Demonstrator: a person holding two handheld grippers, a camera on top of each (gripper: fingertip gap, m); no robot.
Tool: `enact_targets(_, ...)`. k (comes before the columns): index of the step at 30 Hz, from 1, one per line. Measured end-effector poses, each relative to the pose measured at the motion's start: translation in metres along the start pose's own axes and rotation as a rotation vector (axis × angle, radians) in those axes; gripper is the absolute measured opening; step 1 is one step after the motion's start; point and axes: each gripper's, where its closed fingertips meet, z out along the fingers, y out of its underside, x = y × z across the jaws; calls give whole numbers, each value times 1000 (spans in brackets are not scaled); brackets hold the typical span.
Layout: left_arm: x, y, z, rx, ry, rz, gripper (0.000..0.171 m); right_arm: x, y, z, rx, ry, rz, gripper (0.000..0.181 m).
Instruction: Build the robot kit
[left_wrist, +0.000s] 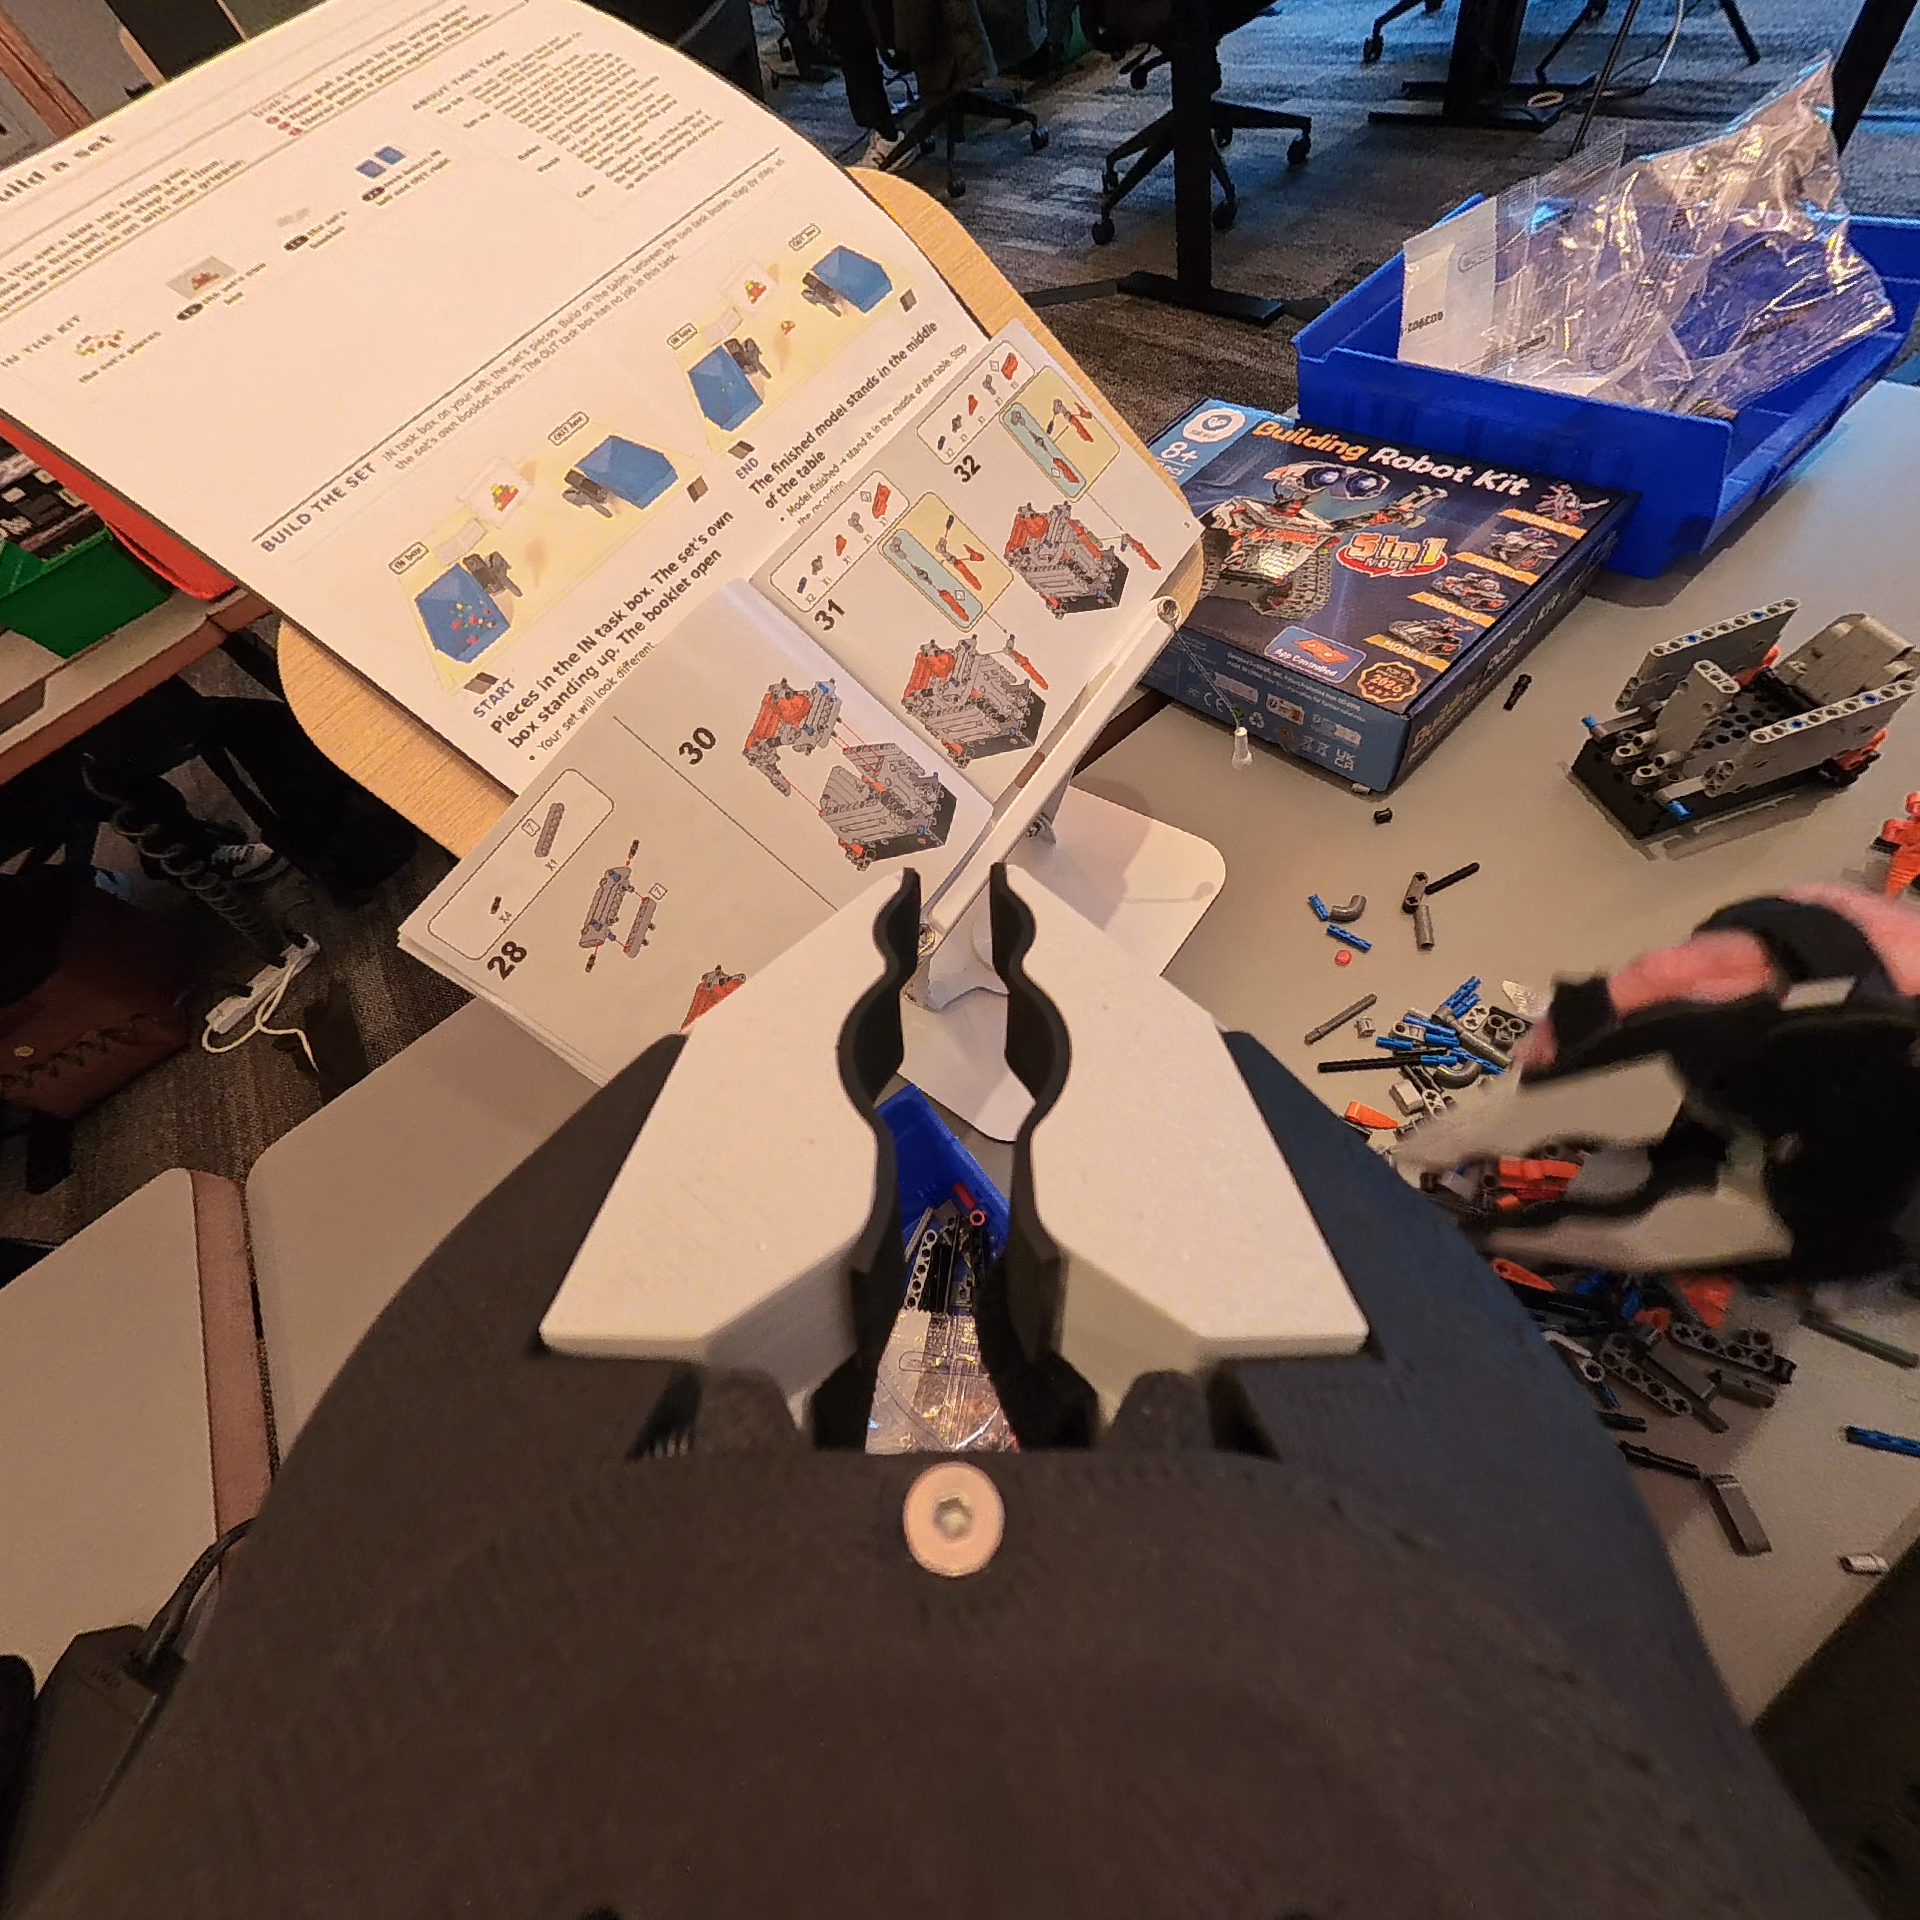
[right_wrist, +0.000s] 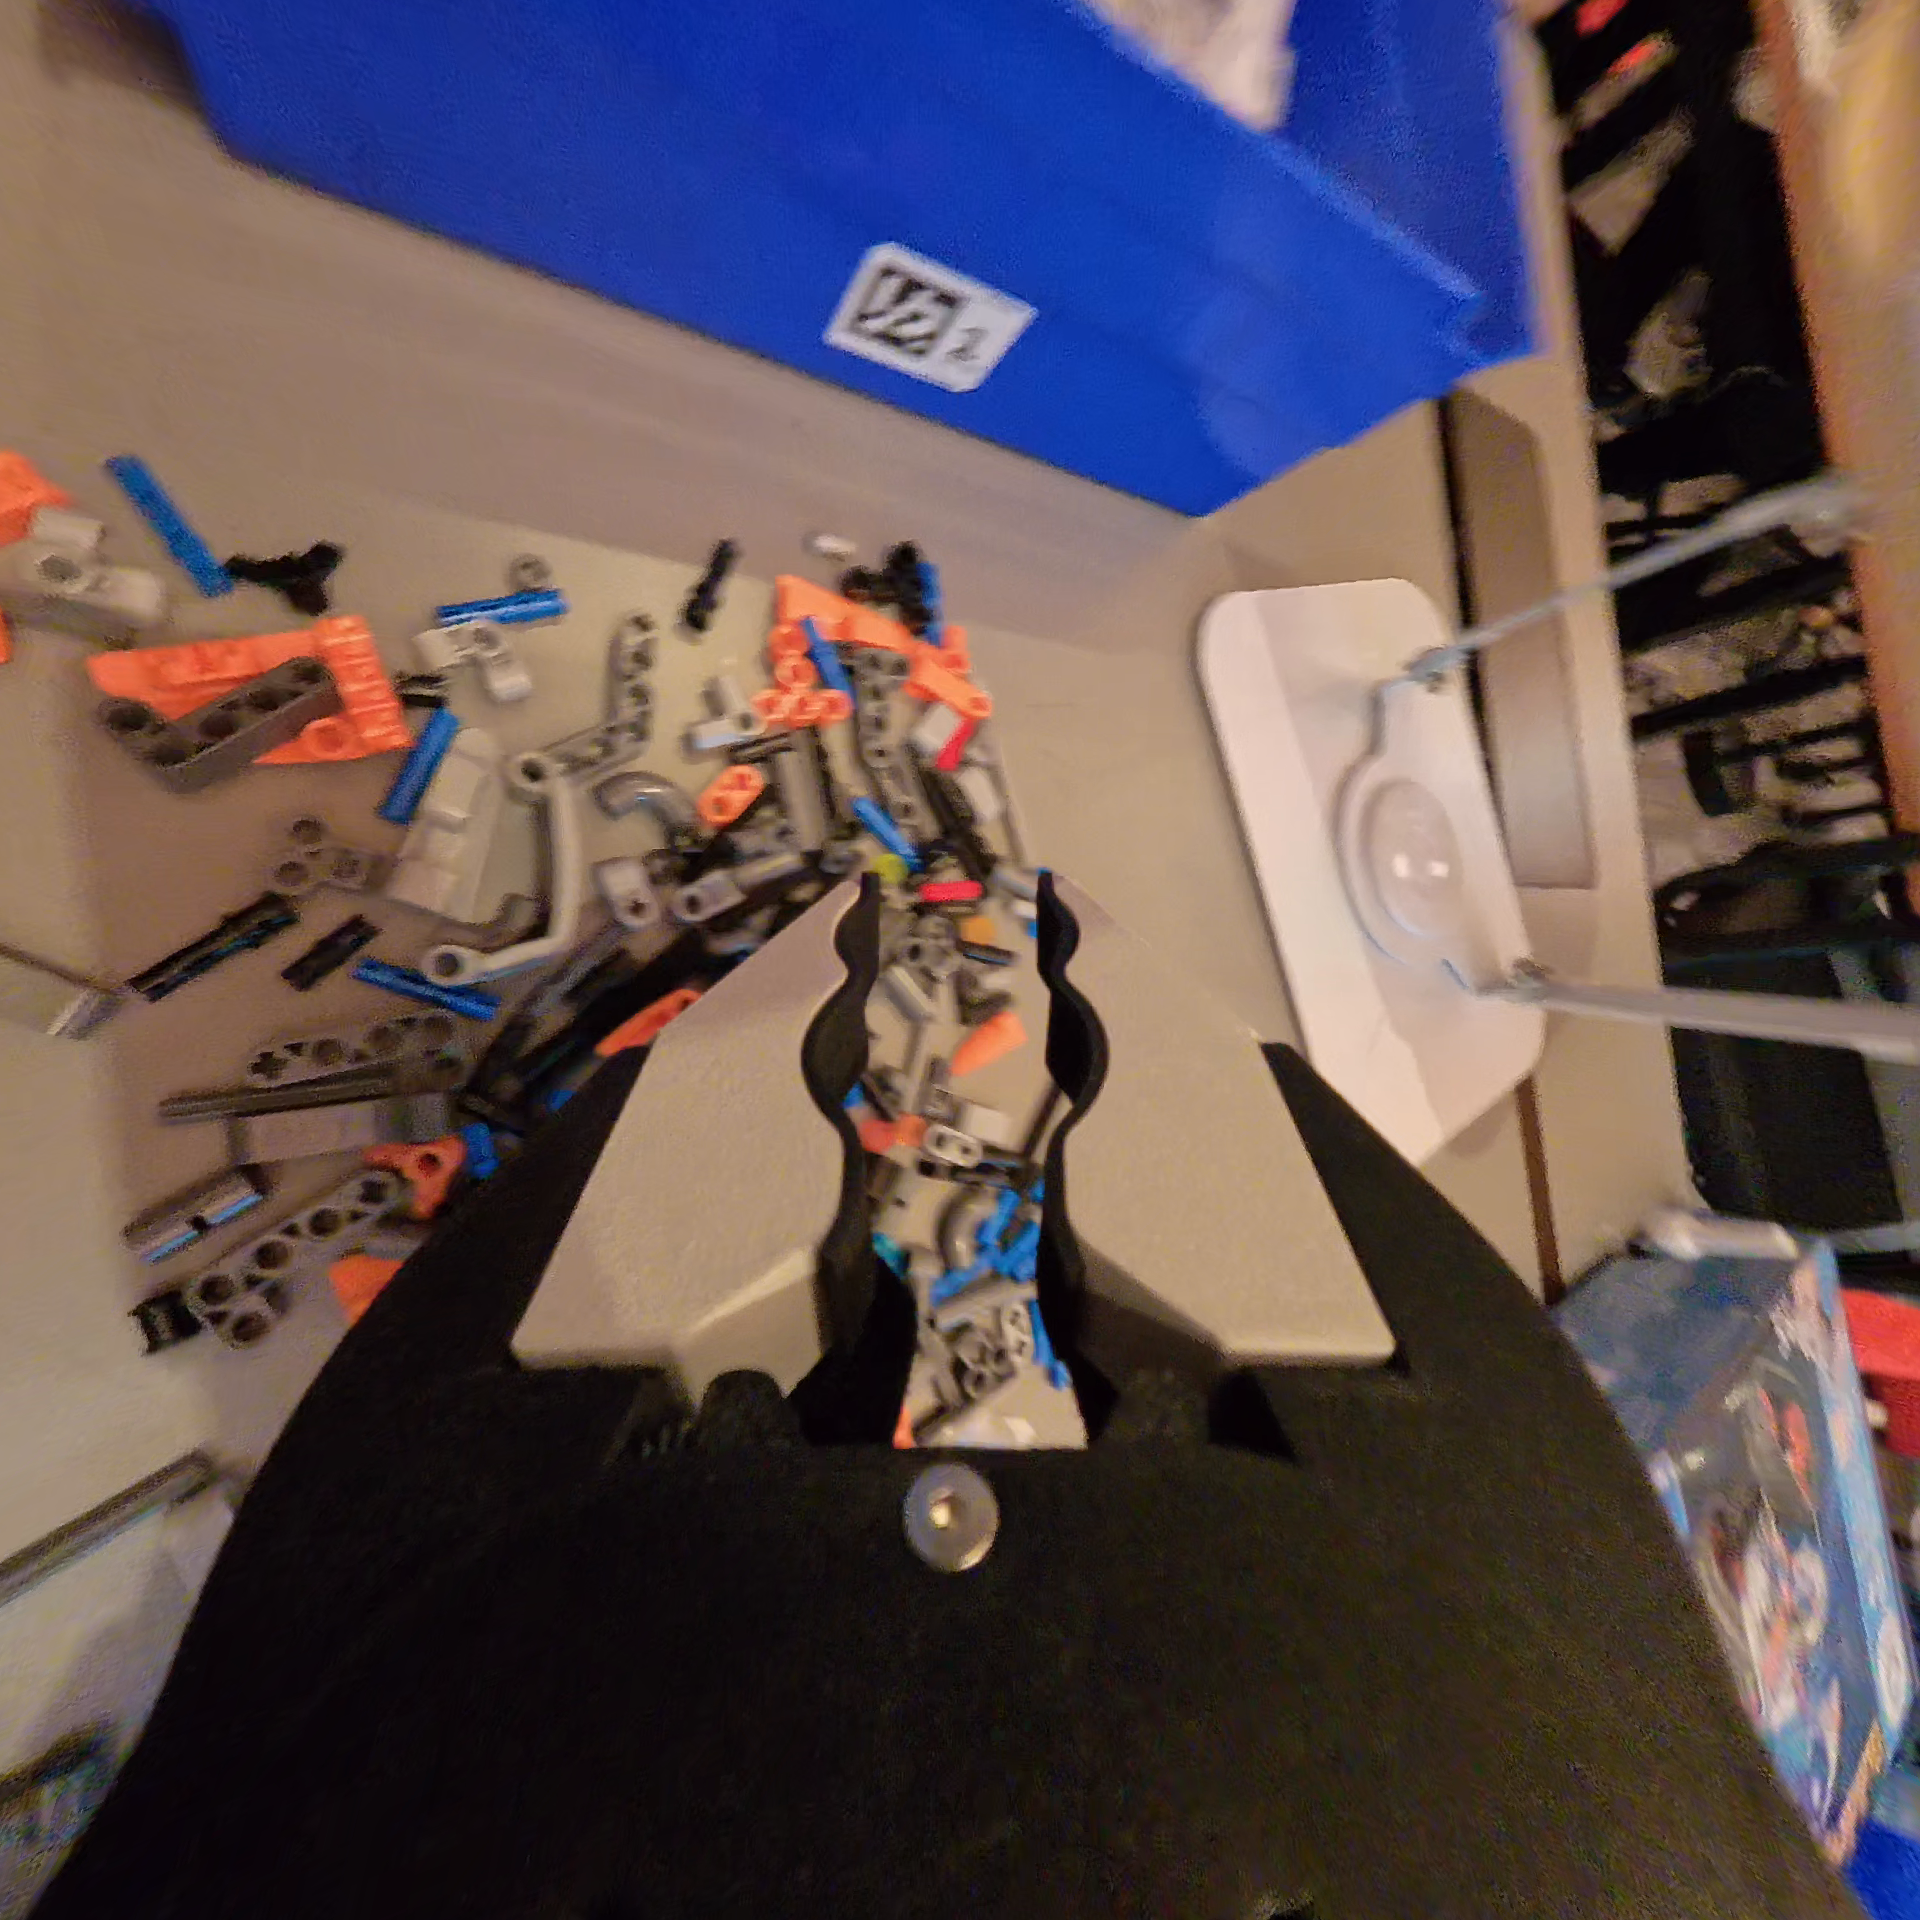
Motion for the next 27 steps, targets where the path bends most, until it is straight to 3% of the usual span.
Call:
enact_targets(5,-2,-1,-3,14,-5,-5,11,84,8,-63,249,152,363,32)
enact_targets(10,-2,-1,-2,10,-4,-7,12,140,46,-117,454,219,688,35)
enact_targets(14,0,-1,2,2,0,-1,12,153,66,-130,465,255,742,35)
enact_targets(22,7,-1,8,-11,21,9,12,155,71,-135,462,267,745,35)
enact_targets(27,40,-10,14,-11,131,81,29,160,86,-136,427,299,752,35)
